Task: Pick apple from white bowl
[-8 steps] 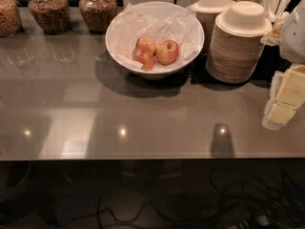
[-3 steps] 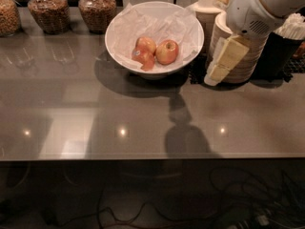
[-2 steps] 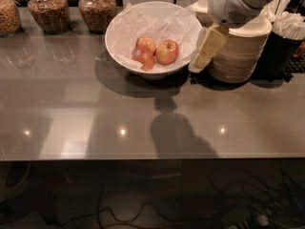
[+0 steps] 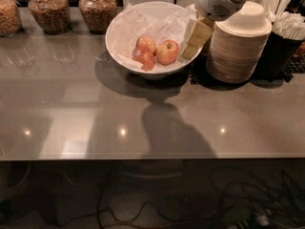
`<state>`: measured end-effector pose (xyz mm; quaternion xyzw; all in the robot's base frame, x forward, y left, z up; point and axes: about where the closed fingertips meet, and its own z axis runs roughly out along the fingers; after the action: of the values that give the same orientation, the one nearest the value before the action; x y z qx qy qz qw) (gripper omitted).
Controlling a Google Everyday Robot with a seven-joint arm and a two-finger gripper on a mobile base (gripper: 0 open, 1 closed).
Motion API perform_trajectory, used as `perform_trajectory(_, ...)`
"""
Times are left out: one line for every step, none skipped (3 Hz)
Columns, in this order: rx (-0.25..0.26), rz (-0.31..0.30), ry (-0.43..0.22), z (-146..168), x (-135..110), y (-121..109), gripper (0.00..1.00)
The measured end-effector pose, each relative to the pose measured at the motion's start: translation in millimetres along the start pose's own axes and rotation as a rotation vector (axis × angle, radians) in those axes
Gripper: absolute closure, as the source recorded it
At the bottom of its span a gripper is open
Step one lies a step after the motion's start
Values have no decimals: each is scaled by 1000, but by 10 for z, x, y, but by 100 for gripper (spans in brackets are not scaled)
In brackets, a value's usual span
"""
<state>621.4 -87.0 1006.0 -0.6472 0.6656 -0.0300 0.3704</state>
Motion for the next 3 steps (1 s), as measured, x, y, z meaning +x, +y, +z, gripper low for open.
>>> perform_trajectory(39, -57, -5, 126, -41, -69, 0)
perform_trajectory(78, -109, -21, 411, -52, -263, 0)
perform_trajectory(95, -129, -31, 706, -13, -448, 0)
